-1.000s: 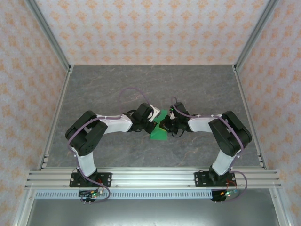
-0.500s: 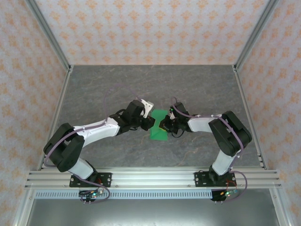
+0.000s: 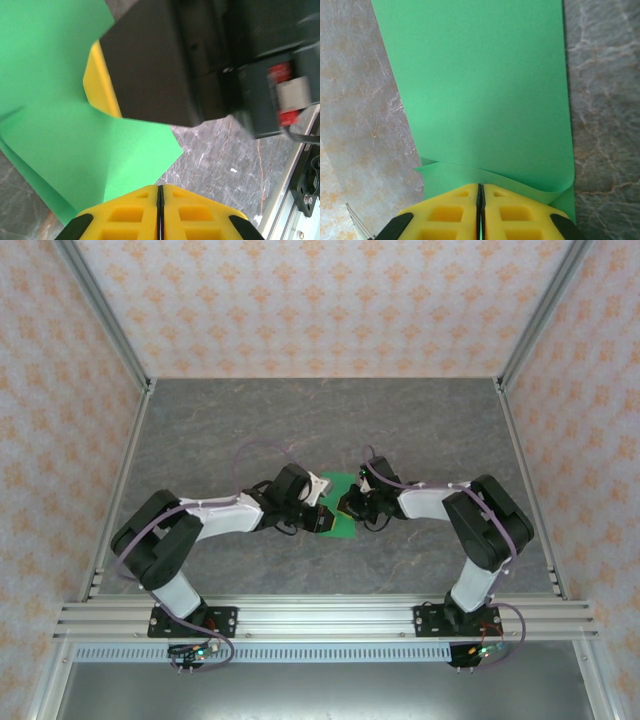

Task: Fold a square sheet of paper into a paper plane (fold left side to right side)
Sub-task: Fold the triangle a second time at the center of the table.

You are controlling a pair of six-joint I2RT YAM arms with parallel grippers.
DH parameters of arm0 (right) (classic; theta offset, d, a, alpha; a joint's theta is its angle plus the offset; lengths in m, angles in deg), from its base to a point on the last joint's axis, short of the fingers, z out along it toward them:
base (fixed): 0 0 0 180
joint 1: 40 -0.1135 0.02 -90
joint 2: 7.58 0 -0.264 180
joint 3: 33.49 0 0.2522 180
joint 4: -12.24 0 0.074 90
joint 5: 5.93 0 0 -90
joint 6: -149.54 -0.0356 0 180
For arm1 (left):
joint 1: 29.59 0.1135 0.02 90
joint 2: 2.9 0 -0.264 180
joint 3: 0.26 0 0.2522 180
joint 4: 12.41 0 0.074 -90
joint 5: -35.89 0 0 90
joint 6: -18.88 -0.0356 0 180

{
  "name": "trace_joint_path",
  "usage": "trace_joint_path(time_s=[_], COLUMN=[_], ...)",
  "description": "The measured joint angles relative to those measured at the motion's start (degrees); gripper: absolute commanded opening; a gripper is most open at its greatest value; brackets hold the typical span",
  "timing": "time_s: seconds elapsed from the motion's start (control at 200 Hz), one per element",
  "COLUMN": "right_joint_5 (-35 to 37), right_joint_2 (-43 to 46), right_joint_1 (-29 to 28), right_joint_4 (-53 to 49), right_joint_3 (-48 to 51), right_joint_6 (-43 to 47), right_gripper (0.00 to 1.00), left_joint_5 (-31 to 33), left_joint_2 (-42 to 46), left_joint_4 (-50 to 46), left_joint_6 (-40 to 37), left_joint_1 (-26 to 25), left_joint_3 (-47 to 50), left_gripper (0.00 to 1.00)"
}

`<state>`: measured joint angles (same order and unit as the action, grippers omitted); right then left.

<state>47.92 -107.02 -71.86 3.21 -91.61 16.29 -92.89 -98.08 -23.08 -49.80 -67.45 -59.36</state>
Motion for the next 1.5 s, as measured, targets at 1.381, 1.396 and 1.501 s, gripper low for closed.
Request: trace_joint_path(time_s=[1.381, 1.396, 1.501], right_joint_5=[0.3, 0.3, 0.3], right_joint_2=[-0.4, -0.4, -0.5], right_joint_1=[-0.3, -0.3, -0.7], right_joint_4=[-1.3, -1.3, -1.4], right_joint_3=[-1.0, -1.0, -1.1], right_joint_6=[1.4, 1.4, 1.5], right_gripper=[0.11, 0.11, 0.11], left_joint_5=[3.0, 3.0, 3.0], left_joint_2=[-3.5, -3.3, -2.4], left_joint_4=[6.6, 6.9, 9.0], left_joint_6=[2.9, 2.9, 3.6], left_joint_1=[0.0, 0.0, 0.0], left_joint_3=[4.3, 4.6, 6.6], left_gripper=[0.04, 0.04, 0.03])
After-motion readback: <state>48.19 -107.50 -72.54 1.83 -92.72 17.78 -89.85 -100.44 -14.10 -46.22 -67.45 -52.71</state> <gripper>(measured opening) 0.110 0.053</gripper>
